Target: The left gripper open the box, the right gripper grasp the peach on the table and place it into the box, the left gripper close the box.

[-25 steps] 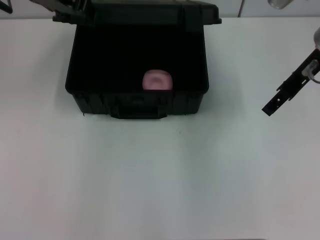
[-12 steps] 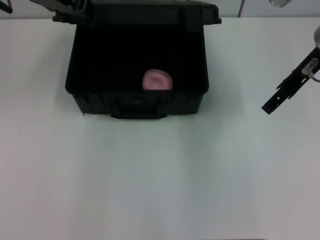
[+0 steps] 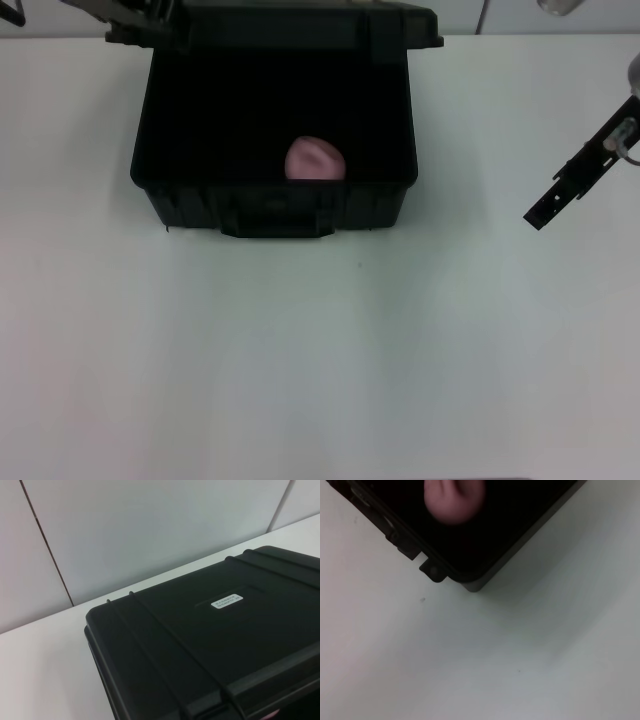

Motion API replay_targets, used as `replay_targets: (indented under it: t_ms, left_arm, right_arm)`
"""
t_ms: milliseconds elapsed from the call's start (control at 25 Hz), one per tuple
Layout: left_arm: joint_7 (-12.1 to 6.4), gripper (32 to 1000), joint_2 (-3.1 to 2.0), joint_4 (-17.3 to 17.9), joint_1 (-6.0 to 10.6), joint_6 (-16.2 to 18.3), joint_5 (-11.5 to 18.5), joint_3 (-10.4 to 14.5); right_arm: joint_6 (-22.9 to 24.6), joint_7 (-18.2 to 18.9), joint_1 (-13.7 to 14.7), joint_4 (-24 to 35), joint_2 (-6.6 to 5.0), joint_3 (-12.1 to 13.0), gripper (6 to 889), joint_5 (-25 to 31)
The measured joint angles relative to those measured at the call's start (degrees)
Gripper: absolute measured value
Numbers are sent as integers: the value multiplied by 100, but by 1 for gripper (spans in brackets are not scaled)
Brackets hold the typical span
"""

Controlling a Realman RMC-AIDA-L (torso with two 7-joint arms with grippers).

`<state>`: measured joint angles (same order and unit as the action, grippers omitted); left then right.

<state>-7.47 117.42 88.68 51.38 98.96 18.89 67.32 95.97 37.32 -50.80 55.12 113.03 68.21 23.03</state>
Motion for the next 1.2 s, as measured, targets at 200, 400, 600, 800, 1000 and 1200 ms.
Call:
replay_targets:
  t_ms: [200,400,600,800,1000,1200]
  left_arm:
    - [0,496,0,0,7,0,0,6]
    - [7,496,5,0,11,6,0,100]
    - [43,603,10,0,3,69,11,148]
    - [53,747,10,9,0,130,8,154]
    - [54,840,10,37,-2,232,-136,153]
    - [44,915,10,42,-5,257,-147,150]
  right_arm:
    - [-27,-2,0,-5,0,0,852,0]
    - [-46,-5,0,-10,0,0,853,0]
    - [-56,-6,0,-10,0,0,852,0]
    - [-63,-6,0,-10,0,0,852,0]
    - [-70,-6,0,-10,0,0,853,0]
    - [-70,-6,0,-10,0,0,853,0]
